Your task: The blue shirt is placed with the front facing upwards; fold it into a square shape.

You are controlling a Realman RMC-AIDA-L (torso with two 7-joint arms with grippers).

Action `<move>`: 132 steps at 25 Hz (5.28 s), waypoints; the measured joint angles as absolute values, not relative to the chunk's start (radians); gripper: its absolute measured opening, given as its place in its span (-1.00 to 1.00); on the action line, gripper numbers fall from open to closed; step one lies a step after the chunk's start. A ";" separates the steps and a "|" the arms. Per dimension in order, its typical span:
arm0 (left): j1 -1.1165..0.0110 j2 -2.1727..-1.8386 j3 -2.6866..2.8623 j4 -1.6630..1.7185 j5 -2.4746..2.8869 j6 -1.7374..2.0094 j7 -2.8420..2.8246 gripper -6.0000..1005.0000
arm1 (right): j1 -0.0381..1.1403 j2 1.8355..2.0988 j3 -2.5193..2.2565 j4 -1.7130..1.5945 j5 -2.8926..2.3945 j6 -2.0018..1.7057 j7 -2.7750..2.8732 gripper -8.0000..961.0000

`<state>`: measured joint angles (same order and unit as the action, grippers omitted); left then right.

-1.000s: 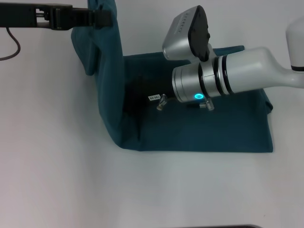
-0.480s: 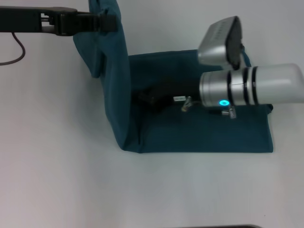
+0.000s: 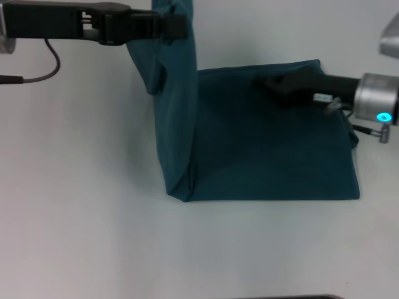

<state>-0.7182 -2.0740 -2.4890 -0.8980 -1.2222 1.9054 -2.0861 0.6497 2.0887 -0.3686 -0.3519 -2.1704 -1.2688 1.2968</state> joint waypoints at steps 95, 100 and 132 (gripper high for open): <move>-0.397 -2.109 -2.157 -0.847 -1.476 1.499 -1.832 0.93 | 0.530 2.084 -0.740 -0.686 -2.162 -1.554 1.645 0.18; -0.400 -2.111 -2.157 -0.846 -1.474 1.499 -1.829 0.93 | 0.539 2.087 -0.770 -0.696 -2.161 -1.508 1.616 0.17; -0.402 -2.134 -2.161 -0.834 -1.477 1.459 -1.804 0.93 | 0.546 2.094 -1.021 -0.805 -2.160 -1.364 1.533 0.06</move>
<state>-0.4019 -2.1344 -2.1611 -0.8345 -1.4768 1.4585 -1.8039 0.5459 2.0937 -1.0211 -0.8051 -2.1598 -1.3642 1.5327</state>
